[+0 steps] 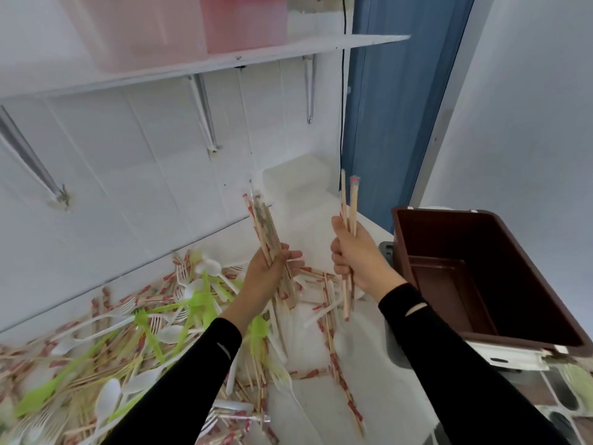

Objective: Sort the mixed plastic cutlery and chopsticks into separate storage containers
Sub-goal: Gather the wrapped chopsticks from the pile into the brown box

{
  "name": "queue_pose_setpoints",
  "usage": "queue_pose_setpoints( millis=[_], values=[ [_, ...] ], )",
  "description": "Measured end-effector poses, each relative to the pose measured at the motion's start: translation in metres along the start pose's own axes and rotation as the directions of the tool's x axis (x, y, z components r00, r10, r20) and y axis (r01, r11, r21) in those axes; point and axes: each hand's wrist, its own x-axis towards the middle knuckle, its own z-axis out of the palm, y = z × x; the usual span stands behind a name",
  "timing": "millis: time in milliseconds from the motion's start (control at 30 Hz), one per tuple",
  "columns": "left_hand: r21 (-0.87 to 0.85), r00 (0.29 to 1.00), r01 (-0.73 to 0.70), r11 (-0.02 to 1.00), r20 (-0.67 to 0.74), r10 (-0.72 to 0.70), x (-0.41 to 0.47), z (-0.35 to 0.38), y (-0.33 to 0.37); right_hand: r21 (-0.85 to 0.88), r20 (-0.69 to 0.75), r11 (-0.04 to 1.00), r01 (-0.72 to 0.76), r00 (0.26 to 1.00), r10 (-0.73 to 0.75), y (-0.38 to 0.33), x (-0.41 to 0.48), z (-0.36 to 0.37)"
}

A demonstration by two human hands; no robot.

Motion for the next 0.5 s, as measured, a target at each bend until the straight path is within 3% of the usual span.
queue_pose_setpoints(
  millis=[133,367,500],
  values=[
    [-0.223,0.994,0.038,0.974,0.105,-0.014,-0.008,0.043,0.054,0.121,0.005,0.992,-0.04,0.999,0.04,-0.043,-0.007,-0.033],
    [-0.231,0.952,0.059,0.971,0.305,0.014,-0.018,0.137,0.082,0.01,-0.184,0.998,0.065,0.981,-0.062,-0.079,-0.03,-0.13],
    [-0.246,0.925,0.106,0.963,0.38,-0.005,-0.02,0.19,0.074,-0.056,-0.299,0.998,0.031,0.953,-0.047,-0.062,-0.041,-0.178]
  ],
)
